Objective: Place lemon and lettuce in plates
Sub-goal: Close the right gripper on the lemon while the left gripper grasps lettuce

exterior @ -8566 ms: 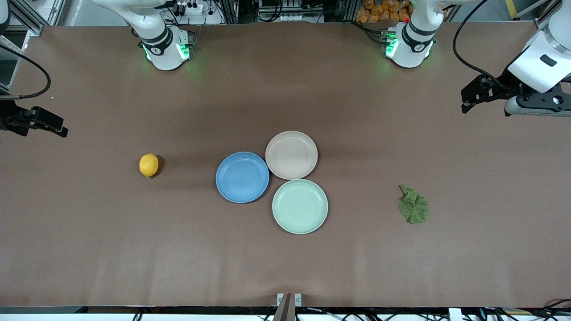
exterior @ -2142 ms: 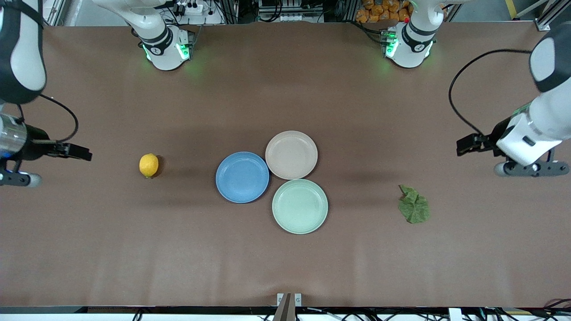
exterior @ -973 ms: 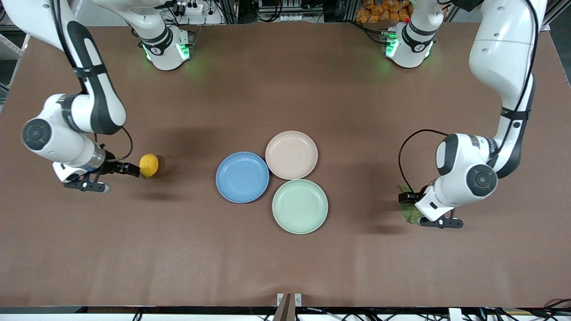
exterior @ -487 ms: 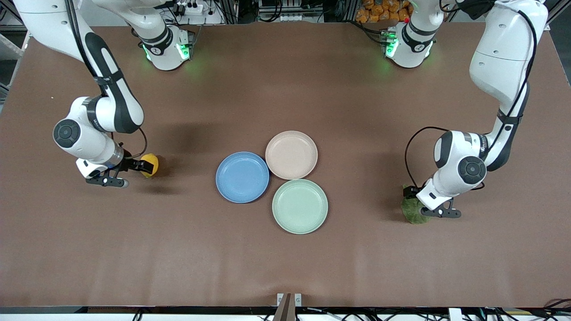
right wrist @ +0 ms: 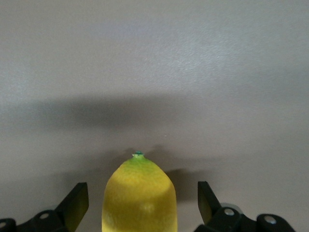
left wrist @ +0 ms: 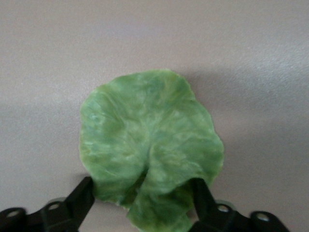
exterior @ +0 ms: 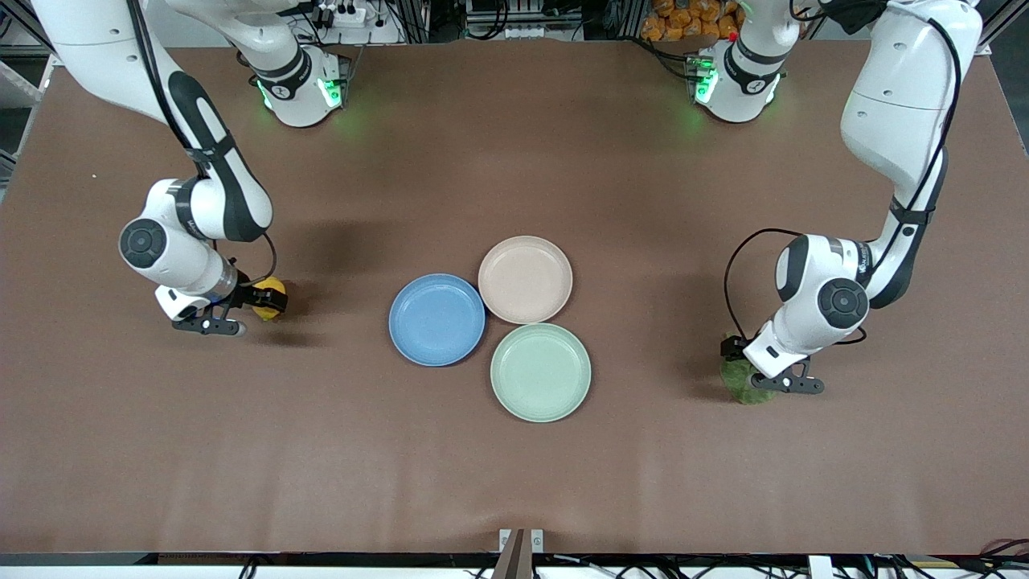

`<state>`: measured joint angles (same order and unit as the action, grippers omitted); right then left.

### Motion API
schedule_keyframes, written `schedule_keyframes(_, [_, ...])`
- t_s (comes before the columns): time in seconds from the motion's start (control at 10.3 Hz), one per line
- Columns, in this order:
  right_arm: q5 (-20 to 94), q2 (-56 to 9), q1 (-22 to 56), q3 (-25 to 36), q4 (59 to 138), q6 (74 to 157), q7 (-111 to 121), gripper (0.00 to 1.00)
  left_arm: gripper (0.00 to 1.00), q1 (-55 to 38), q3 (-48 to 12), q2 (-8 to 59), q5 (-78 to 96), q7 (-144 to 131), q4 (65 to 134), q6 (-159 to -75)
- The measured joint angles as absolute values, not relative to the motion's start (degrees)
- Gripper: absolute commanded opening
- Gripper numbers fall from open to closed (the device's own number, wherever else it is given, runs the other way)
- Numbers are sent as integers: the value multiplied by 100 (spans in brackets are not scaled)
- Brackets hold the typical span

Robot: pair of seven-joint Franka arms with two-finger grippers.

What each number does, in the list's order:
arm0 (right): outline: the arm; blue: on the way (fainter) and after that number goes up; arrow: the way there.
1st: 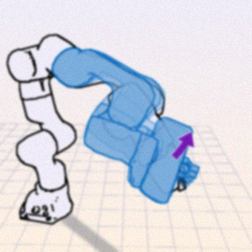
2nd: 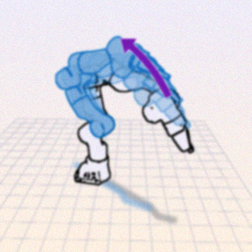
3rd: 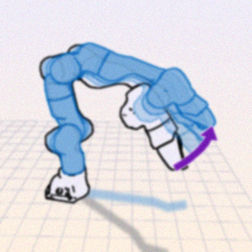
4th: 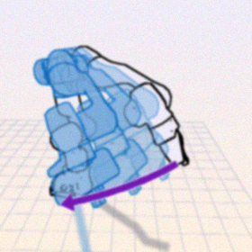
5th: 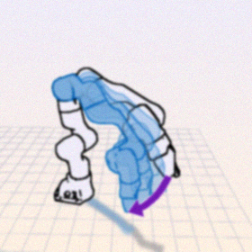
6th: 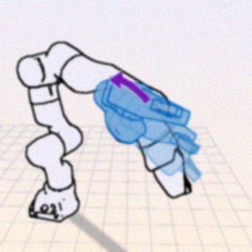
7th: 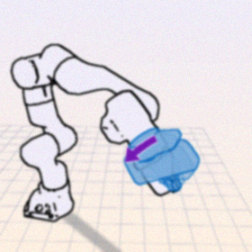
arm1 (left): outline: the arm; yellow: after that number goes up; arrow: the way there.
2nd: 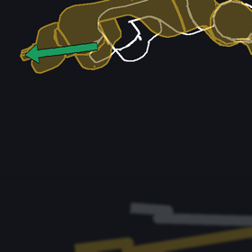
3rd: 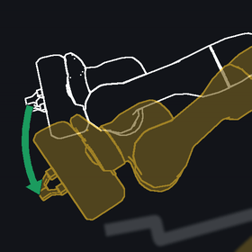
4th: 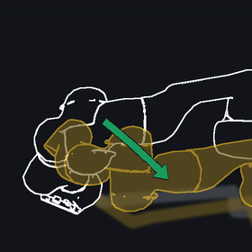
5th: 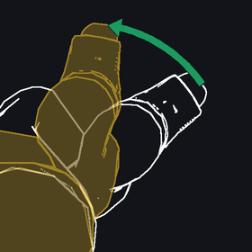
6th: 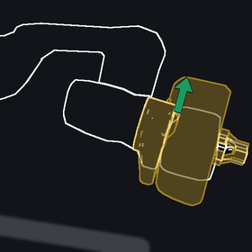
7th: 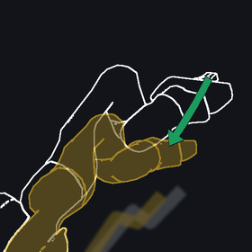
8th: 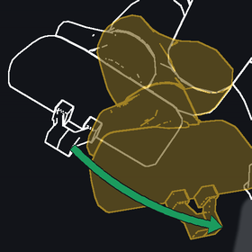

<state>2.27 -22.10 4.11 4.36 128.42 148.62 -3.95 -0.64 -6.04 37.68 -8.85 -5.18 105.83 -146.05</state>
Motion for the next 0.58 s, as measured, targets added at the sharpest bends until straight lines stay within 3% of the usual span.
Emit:
schedule_keyframes(0.1, [227,-2276,433,436,12904,15018,-396,94,0,-66,-634,3761,-885,-518,10587,-14635])
schedule_keyframes(0.39, [227,-2405,440,436,12984,15182,-396,29,0,-80,-690,3722,-885,-577,10585,-14692])
schedule_keyframes(0.58, [227,-2406,442,434,12979,15181,-406,6,0,-135,-749,3714,-885,-959,10559,-14776])
